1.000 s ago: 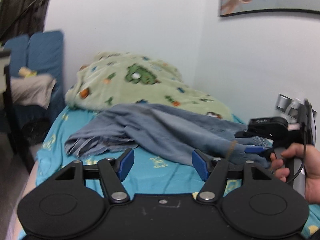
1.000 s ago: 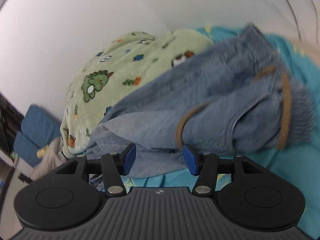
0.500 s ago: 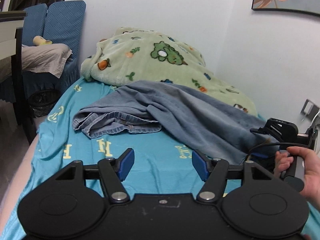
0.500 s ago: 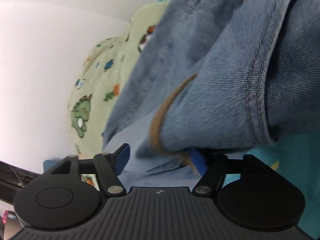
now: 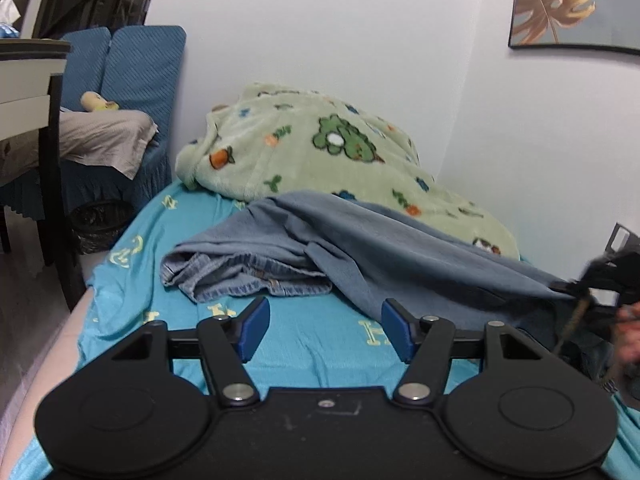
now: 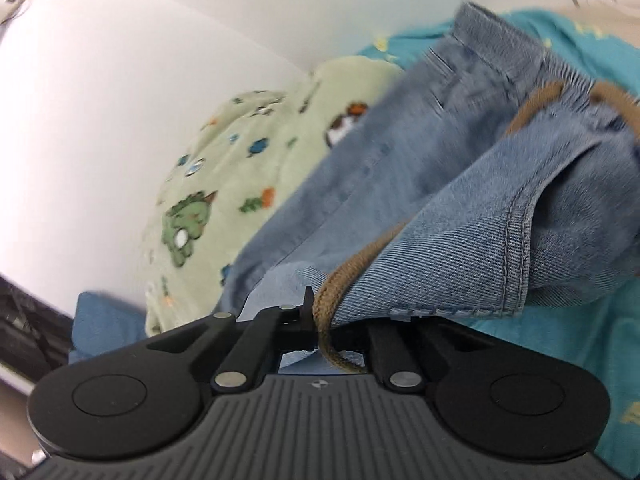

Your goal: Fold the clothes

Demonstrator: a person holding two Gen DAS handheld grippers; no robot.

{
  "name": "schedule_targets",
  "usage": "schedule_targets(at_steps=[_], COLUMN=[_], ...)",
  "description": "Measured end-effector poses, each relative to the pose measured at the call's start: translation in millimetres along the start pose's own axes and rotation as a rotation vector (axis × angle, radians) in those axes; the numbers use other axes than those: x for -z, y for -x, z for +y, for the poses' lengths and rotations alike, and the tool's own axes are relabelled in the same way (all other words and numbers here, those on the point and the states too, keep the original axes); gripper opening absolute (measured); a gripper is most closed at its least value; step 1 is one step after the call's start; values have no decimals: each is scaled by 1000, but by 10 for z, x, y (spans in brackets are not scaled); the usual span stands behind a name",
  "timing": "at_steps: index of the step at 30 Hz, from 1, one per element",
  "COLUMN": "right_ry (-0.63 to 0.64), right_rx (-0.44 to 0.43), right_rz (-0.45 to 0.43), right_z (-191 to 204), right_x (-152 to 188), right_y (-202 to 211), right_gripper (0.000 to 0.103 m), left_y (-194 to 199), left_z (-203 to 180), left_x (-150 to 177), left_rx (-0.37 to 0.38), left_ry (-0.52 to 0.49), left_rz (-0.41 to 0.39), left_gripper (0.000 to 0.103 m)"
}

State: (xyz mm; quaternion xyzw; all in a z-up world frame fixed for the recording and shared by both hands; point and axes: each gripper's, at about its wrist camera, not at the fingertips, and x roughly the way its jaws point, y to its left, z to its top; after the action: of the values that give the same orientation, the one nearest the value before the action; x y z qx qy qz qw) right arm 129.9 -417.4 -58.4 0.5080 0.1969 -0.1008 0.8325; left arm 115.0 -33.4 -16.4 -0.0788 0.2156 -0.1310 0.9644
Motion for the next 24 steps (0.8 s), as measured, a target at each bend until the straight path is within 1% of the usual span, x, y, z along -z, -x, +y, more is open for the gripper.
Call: schedule_targets(at_steps=[2,4,6,7,10,12,14,15,17,18,19,20,22,24], right_ry=[24,55,72,66,-29,-27,-11,-10,-41,-65,-94,-125,-205,-287], right_rx=[-2,31,65,75,77,78,85,85,69,63,72,92,149,215], right_rz=[54,90,141,170,277,328,312,298,270,256,239,214,147,80], right_z=[-9,-26,-65,-112,-351,-367,-336,-327,-377,-423,-483,-550,-688,-854], right_x=[-24,-24,29,63,164,186,187,186,168,150,122,93,21,-33], right_y=[177,307,345,348,278,255,340,395,526,596,667,738,864,976], right_gripper=[4,4,4,4,5,6,14,16,29,32,39,43,47,56], left_y=[40,50,47,43,39,43,57,69,86,95,105,118,143,168], left_z=[22,39,55,65,69,68,64,64,74,79,83,83,82,82], left_x=[-26,-43,-54,-55,-48,-36,-25,-23,-27,-29,-30,-27,-23,-18], left_rx=[1,-1,0,4,11,15,18,18,23,25,27,26,25,23], left_ry=[13,22,33,39,40,37,32,30,38,45,51,53,59,64], left_rz=[-13,-21,-21,-20,-15,-10,-12,-15,-19,-19,-19,-19,-19,-18], left_gripper=[58,58,58,58,58,58,58,58,58,58,58,58,58,58])
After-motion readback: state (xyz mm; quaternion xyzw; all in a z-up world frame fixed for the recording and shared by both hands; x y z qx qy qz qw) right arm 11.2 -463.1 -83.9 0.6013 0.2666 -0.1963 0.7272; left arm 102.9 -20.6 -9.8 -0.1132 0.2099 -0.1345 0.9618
